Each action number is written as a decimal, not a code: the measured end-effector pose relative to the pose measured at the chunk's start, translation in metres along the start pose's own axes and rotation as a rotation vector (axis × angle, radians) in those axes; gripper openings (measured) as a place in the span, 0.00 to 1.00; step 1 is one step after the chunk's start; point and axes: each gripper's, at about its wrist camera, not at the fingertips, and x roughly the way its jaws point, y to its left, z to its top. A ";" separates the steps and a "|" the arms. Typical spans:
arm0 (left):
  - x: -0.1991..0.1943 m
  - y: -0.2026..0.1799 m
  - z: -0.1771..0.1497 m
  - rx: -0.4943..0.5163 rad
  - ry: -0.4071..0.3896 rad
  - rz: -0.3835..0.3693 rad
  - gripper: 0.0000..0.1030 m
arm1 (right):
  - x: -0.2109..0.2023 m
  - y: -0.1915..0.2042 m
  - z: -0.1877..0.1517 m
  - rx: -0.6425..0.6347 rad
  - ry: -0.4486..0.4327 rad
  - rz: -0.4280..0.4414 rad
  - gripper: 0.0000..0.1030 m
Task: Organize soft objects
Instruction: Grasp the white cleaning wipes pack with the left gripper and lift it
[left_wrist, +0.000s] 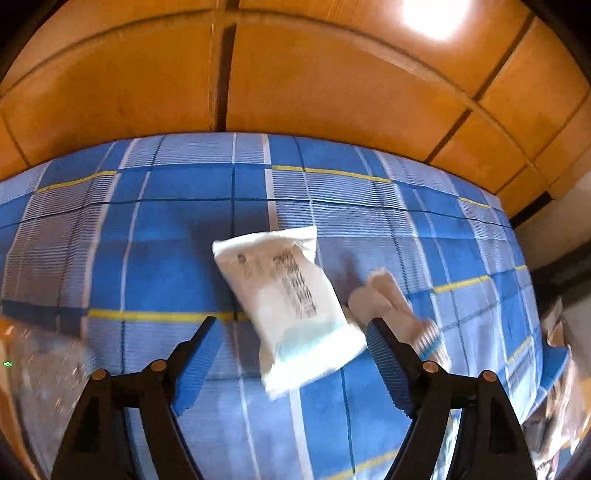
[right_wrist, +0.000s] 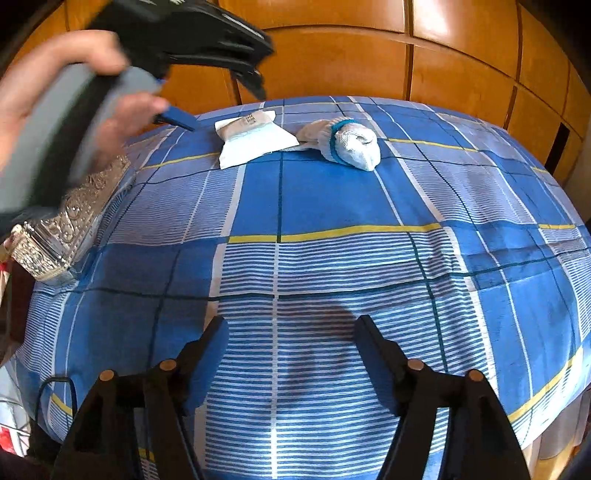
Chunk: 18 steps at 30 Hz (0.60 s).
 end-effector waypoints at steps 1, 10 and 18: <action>0.007 0.000 0.004 -0.011 0.008 0.011 0.79 | 0.000 -0.001 0.000 0.008 0.000 0.005 0.71; 0.049 0.007 0.010 -0.079 0.055 0.033 0.63 | 0.000 -0.004 0.002 0.034 -0.006 0.030 0.71; 0.021 0.010 -0.031 0.021 0.046 0.025 0.53 | 0.001 -0.016 0.012 0.076 0.036 0.068 0.66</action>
